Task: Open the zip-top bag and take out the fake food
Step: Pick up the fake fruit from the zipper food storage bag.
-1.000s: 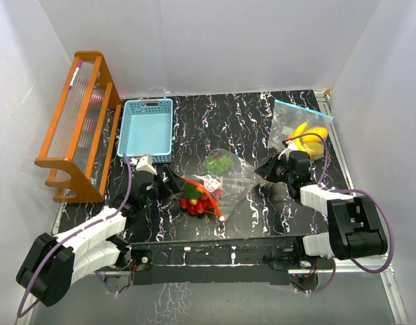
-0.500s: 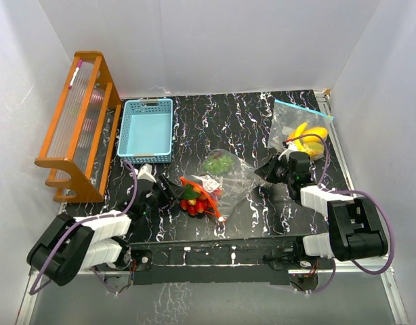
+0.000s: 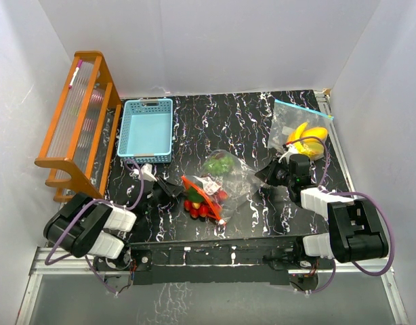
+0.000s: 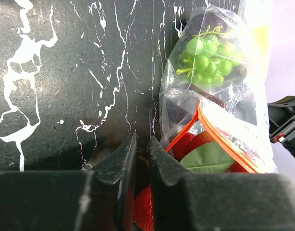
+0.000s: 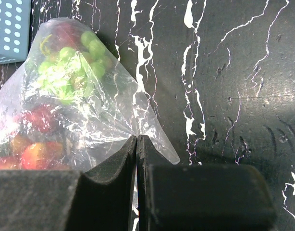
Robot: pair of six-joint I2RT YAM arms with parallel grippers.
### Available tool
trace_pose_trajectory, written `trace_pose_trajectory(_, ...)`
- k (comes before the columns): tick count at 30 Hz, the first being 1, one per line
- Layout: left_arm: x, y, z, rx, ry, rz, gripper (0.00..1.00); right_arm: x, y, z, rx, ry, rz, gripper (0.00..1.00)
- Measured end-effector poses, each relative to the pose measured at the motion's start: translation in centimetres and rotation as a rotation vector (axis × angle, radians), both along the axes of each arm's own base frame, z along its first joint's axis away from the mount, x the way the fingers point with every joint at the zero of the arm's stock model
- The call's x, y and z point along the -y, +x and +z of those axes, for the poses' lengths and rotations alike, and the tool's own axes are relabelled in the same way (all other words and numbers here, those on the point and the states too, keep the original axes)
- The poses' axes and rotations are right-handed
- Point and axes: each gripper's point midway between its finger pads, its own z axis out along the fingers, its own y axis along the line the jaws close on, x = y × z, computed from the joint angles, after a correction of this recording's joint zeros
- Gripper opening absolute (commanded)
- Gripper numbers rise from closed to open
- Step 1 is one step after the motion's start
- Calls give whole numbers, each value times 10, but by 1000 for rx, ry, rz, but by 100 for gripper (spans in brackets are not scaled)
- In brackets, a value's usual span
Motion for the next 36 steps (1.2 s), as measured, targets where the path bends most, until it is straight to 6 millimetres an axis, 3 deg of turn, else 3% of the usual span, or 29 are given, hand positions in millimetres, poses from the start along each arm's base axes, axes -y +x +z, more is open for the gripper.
trace_pose_trajectory(2, 1, 0, 0, 2, -16, 1, 0, 0, 0, 0, 0, 0, 0, 8)
trace_pose_trajectory(8, 5, 3, 15, 52, -48, -13, 0, 0, -1, -1, -3, 0, 1, 8)
trace_pose_trajectory(20, -11, 1, 75, 180, -24, 7, 0, 0, -2, -2, -4, 1, 1, 8)
trace_pose_trajectory(29, -32, 17, 121, 230, 119, 65, 0, -3, -3, -3, -14, 15, 14, 8)
trace_pose_trajectory(36, -43, 37, 140, 236, 225, 85, 0, -4, -3, -3, -12, 15, 20, 8)
